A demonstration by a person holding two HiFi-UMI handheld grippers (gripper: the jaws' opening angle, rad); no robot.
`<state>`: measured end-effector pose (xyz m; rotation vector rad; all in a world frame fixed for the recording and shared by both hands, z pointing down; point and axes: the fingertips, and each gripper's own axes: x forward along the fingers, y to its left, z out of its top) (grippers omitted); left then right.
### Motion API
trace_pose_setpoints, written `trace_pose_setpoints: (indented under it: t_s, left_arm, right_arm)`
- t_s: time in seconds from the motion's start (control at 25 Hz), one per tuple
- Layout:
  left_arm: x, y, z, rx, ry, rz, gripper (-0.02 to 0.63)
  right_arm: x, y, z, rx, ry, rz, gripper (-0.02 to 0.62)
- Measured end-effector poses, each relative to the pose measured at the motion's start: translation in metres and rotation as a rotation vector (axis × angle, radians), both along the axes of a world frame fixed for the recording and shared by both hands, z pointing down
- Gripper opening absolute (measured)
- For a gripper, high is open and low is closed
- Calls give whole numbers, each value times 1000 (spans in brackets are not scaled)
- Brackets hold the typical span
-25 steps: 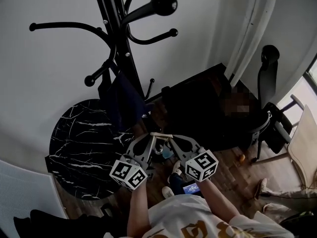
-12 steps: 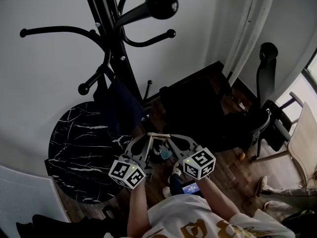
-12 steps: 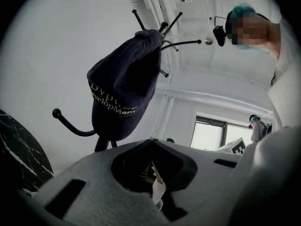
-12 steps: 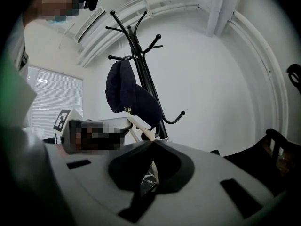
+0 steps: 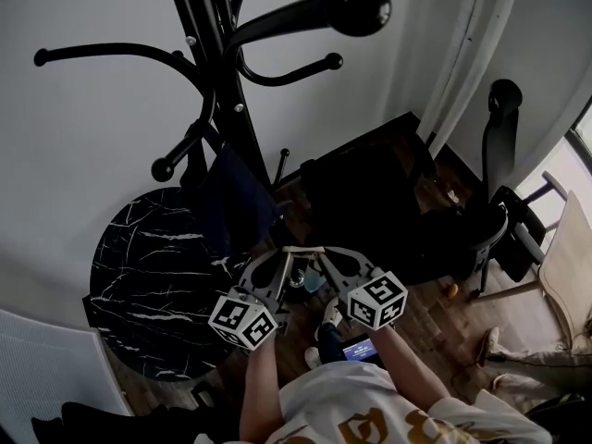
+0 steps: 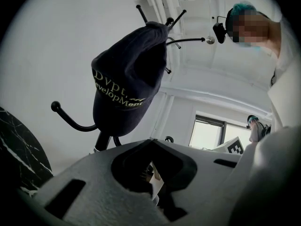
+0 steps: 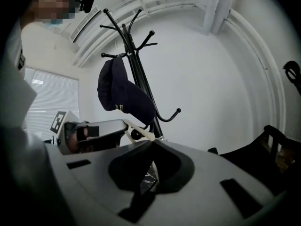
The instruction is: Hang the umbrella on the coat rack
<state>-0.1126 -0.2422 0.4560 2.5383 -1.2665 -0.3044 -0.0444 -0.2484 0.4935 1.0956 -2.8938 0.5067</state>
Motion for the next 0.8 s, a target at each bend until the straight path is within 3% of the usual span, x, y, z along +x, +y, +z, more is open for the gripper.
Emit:
trace_pose_setpoints:
  t_s: [0.28,0.48,0.8]
  left_arm:
    - [0,-5,8,-25,0,13,18]
    - [0,-9,13,-49,40,23,18]
    - [2,-11,23,-70,25,34,18]
  right_arm:
    - [-1,-7,8,-27,5,9,11]
    - [-2,-10,13,-46,-1,10,11]
    - [-2,-11,22,-57,2,10,11]
